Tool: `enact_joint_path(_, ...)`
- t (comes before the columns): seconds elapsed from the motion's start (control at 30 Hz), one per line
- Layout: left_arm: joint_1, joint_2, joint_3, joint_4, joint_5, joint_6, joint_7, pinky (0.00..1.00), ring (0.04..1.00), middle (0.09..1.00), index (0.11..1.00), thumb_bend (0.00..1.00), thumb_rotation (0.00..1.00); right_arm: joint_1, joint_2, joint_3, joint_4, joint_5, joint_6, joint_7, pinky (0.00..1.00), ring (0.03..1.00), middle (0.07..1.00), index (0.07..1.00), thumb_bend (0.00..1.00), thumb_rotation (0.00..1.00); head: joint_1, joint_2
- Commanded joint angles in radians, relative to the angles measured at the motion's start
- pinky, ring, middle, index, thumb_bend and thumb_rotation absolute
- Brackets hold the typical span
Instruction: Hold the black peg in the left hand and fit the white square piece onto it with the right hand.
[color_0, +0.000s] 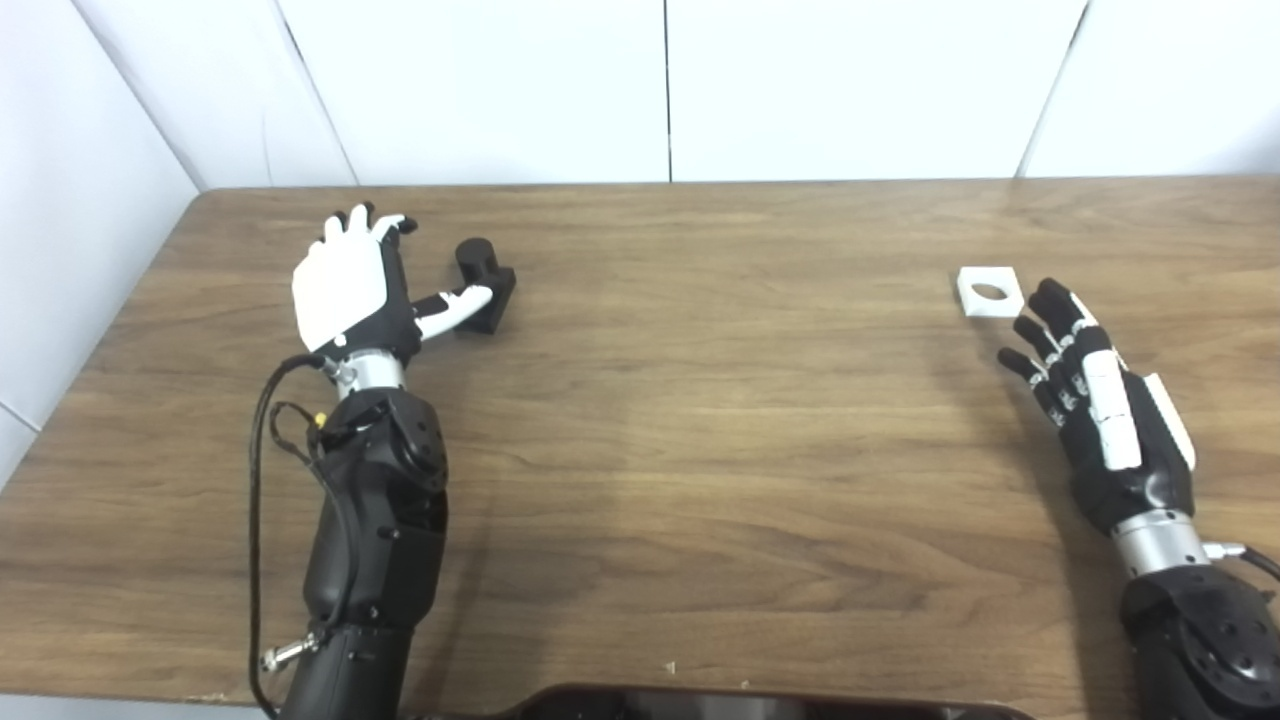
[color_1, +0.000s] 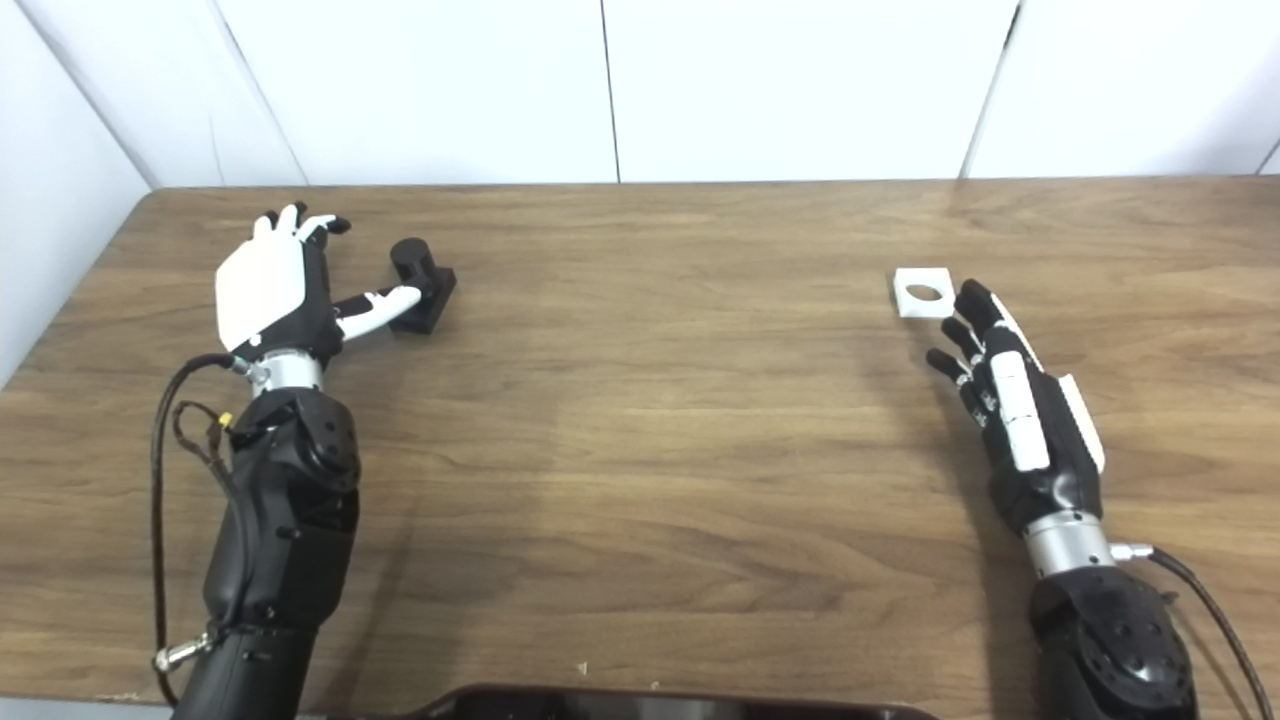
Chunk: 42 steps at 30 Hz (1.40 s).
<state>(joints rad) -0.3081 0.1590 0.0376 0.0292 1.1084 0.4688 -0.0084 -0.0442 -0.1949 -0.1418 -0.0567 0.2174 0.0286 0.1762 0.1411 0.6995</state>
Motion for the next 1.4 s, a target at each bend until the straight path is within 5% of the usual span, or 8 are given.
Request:
enact_joint_path(0.0,-0.059,0.028,-0.004,0.004,0.015,0.0,0.044,0.96,1.0,0.964,0.747,0.81,0.57,0.006,0.017,0.004,0.024,0.013,-0.039,0.003,0.87,0.954,0.965,0.933,0.54,0.87,0.002,0.0)
enact_joint_path(0.93,-0.07,-0.023,-0.012,0.062,0.047,0.001,0.024,0.95,1.0,0.96,0.751,0.83,0.62,0.017,0.018,0.005,0.035,0.002,-0.049,0.0,0.86,0.941,0.958,0.933,0.55,0.85,-0.006,0.01)
enact_joint_path(1.37,-0.067,-0.017,-0.017,0.097,0.044,0.001,0.033,0.95,1.0,0.953,0.731,0.81,0.56,0.022,0.014,0.0,0.02,0.011,-0.042,0.003,0.87,0.953,0.964,0.939,0.57,0.84,-0.01,0.011)
